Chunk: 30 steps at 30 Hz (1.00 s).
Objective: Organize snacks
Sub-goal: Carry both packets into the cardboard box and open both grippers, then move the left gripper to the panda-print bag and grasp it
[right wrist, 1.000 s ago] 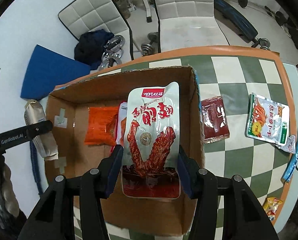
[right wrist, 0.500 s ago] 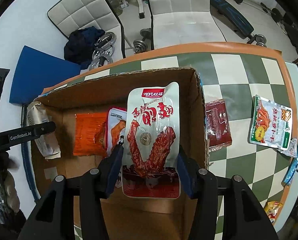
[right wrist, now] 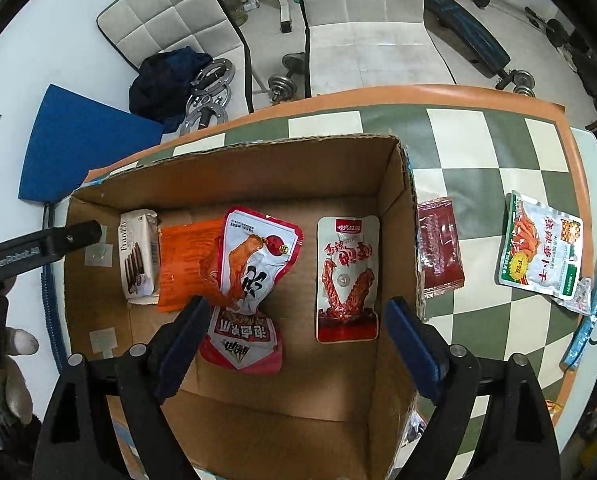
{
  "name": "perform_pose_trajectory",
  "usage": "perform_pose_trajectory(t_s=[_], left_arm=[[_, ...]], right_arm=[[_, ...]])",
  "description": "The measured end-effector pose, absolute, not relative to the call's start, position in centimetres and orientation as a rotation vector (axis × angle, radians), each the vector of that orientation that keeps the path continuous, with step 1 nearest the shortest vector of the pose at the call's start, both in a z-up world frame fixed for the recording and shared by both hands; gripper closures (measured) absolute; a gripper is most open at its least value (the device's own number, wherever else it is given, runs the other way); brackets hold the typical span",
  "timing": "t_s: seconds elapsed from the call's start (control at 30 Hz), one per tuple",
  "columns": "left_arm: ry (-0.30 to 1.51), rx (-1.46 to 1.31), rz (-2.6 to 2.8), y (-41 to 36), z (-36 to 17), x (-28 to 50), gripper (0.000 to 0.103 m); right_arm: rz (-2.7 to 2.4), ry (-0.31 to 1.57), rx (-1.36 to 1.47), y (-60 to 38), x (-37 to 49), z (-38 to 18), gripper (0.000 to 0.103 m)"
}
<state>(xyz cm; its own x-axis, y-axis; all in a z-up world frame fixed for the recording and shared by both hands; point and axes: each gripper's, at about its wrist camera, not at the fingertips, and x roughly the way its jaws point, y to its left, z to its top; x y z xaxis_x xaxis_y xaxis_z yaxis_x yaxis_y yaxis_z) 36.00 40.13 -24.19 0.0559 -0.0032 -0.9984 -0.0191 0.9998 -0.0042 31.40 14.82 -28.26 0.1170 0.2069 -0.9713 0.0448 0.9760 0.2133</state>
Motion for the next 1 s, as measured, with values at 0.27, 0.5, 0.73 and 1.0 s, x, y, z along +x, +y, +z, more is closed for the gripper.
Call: perform_pose_trajectory(t_s=[0.27,0.5,0.73,1.0], left_arm=[[1.422,-0.012,-0.058,37.7,-19.8,31.7,0.012],[1.281,0.039,-0.093,34.1,-14.0,26.4,0.012],[1.197,0.085,-0.118,28.8,-11.9,18.7,0.012],[1.427,-0.013,-0.104,24.9,-21.7,12.4,0.012]], right_arm=[[0.164,1.416,0.204,14.6,28.6,-25.2,0.010],[0.193,1.362,0.266,11.7,25.1,-21.1,0.009],[0.162,1.332,0.339,3.9,18.8,-18.4,0.008],[0.117,1.424,0.412,-5.7,11.5,-23.3,0.008]])
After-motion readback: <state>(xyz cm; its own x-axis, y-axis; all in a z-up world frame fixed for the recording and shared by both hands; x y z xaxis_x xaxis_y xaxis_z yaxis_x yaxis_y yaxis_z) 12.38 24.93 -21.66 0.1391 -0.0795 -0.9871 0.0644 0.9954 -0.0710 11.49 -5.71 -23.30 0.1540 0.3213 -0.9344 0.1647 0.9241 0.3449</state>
